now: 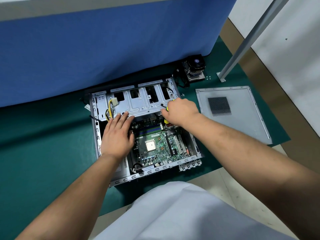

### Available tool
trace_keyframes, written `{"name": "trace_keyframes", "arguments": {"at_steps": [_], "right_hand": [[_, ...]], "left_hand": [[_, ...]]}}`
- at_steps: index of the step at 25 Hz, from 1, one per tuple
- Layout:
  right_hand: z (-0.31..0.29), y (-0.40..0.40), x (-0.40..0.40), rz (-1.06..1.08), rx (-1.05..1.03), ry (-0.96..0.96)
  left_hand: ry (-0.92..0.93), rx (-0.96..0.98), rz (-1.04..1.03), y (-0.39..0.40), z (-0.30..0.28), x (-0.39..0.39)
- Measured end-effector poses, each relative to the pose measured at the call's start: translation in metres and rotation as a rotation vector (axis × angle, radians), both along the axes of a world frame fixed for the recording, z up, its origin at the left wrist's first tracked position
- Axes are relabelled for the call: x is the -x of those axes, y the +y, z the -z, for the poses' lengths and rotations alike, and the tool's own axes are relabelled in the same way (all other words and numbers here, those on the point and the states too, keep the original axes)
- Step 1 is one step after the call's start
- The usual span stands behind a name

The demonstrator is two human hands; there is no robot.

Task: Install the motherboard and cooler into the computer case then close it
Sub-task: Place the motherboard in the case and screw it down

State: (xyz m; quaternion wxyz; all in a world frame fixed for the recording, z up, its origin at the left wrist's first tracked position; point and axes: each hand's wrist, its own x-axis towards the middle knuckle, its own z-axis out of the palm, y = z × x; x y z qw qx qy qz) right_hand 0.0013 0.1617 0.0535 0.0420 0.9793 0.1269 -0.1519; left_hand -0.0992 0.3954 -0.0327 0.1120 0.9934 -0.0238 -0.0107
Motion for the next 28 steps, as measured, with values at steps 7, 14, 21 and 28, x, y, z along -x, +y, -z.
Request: {"name": "trace_keyframes", "arguments": {"at_steps": [7, 14, 21, 28], "right_hand": [[-0.014, -0.013, 0.000, -0.253, -0.070, 0.132], [-0.009, -0.010, 0.001, -0.164, -0.058, 0.131], [-0.007, -0.022, -0.006, -0.314, -0.071, 0.175], [-0.010, -0.016, -0.013, -0.230, -0.036, 0.186]], "left_hand": [[-0.021, 0.022, -0.010, -0.001, 0.003, 0.000], [0.263, 0.029, 0.505, -0.052, 0.005, -0.007], [0.807, -0.100, 0.378, -0.096, 0.054, -0.018], [0.855, -0.106, 0.297, -0.103, 0.065, -0.014]]}}
